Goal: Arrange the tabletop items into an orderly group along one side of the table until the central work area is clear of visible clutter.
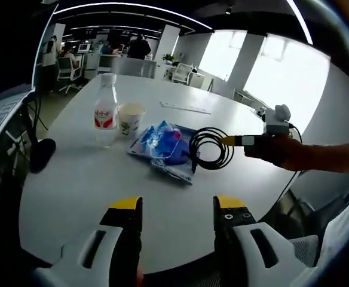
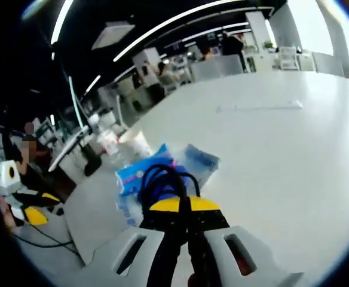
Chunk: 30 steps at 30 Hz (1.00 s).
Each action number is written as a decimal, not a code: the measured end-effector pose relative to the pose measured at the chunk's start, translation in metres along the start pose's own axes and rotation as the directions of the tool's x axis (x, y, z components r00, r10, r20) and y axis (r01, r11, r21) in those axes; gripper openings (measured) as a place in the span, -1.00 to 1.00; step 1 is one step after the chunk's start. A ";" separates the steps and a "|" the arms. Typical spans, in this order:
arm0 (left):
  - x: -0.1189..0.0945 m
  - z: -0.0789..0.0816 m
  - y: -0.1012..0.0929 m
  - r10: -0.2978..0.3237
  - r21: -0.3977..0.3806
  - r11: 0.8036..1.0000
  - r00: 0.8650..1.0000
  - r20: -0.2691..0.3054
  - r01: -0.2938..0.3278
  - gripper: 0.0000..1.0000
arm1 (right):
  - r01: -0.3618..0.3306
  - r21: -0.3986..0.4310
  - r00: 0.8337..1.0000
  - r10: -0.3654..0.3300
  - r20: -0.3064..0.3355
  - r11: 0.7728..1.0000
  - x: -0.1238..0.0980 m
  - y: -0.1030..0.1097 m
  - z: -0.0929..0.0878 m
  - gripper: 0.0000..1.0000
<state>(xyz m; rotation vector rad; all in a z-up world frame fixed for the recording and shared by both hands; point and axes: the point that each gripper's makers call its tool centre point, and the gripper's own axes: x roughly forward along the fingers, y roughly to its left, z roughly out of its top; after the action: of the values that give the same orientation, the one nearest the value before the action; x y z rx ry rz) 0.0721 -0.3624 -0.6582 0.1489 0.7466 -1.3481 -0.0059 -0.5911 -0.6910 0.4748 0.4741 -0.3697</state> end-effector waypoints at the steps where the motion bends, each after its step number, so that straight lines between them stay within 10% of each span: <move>1: 0.000 0.000 0.000 -0.001 -0.001 1.000 1.000 0.000 0.001 -0.06 | 0.004 0.002 1.000 -0.004 0.010 1.000 -0.003 -0.001 0.003 -1.00; 30: 0.009 0.003 -0.010 -0.025 0.025 0.999 1.000 -0.012 0.025 -0.07 | 0.161 0.105 0.978 -0.173 0.115 0.981 -0.088 -0.074 0.014 -1.00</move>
<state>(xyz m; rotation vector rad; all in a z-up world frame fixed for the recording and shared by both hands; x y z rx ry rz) 0.0642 -0.3741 -0.6582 0.1682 0.7436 -1.3815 -0.1065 -0.6401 -0.6604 0.5022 0.3777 -0.5822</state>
